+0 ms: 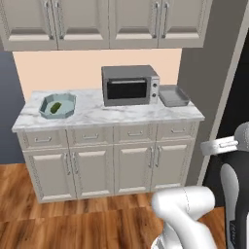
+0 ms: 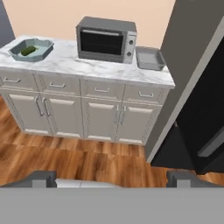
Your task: Place one cucumber and one fish in each tupperware on the nearby counter, to pack two identical lunches.
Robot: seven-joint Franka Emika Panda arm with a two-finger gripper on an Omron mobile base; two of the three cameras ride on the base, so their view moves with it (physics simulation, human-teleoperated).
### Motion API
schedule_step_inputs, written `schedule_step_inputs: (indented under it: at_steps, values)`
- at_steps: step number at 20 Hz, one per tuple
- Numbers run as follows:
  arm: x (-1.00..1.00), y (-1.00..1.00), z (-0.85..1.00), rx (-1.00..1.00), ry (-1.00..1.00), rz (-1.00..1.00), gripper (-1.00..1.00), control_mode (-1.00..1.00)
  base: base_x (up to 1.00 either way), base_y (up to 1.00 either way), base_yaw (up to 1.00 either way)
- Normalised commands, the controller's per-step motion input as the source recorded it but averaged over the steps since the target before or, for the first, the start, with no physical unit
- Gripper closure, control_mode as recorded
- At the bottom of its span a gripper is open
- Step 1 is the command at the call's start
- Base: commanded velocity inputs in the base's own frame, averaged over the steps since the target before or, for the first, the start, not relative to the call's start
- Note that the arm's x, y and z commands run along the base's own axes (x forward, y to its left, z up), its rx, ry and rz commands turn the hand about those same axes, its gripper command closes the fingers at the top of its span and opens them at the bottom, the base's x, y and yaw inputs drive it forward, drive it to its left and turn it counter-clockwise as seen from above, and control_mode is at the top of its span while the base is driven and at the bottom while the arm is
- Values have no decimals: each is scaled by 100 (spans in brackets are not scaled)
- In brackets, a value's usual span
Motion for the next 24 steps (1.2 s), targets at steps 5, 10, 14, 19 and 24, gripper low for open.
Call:
schedule_step_inputs:
  at_steps: [5,10,14,19,24]
  values:
    - [0,0,0,0,0,0,-100,100,-34,-46,0]
    - [0,0,0,0,0,0,-100,100,0,-97,-3]
    - [0,0,0,0,0,0,-100,100,1,-100,-2]
    - [0,0,0,0,0,0,-100,100,21,-100,-1]
    - [0,0,0,0,0,0,-100,100,31,-100,0]
